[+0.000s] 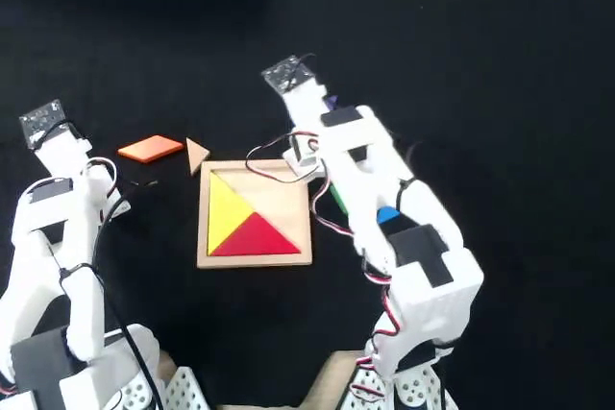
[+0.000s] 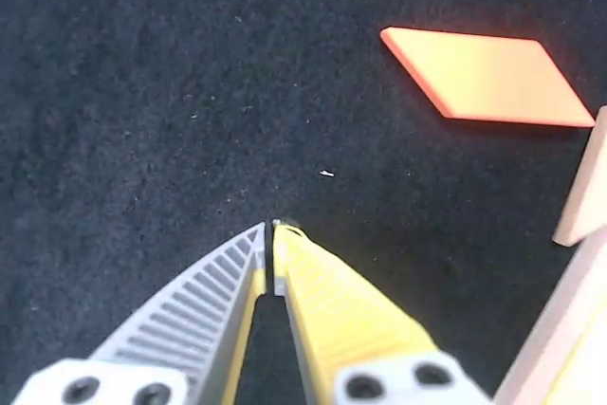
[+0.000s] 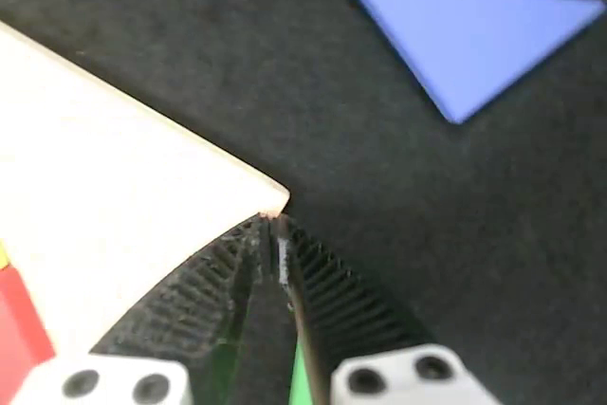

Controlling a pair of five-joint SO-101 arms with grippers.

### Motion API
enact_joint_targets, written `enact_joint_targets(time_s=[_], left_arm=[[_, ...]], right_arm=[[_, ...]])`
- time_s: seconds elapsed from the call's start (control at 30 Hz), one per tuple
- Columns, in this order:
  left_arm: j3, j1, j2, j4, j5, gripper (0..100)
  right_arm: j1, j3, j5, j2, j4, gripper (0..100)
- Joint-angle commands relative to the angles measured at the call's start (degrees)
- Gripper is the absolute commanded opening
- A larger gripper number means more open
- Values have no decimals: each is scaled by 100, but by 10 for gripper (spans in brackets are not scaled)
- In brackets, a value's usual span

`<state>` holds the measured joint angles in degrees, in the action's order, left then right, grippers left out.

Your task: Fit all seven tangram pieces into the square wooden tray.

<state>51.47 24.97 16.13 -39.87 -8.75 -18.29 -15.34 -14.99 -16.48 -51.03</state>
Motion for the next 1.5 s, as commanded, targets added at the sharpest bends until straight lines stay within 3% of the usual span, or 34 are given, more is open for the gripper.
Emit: enact_joint_targets(time_s=[0.0,0.27,0.47,0.63,0.7,0.83,1.0,1.23,1.33,1.47], left_arm=[[-13,4,105,62,18,30],[136,4,105,396,62,31],[268,4,105,563,70,150],[251,22,167,545,79,151],[127,-4,185,545,519,151],[-708,-180,193,255,2145,156],[-2466,-593,-536,-1257,3622,216],[-5103,-752,-2233,-2796,3771,220],[-5578,-848,-2831,-2734,3771,220],[-5912,-743,-3578,-2057,3780,220]], right_arm=[[-141,391,18,48,0,11],[369,453,53,1200,-695,11],[396,-207,53,1543,-281,11],[607,-664,53,1587,158,11],[712,-866,53,1560,378,11],[844,-1508,53,1596,1248,11],[879,-1666,18,1560,1679,11],[870,-1666,18,1552,1679,11],[870,-1666,18,1552,1679,11],[870,-1675,18,1552,1679,11]])
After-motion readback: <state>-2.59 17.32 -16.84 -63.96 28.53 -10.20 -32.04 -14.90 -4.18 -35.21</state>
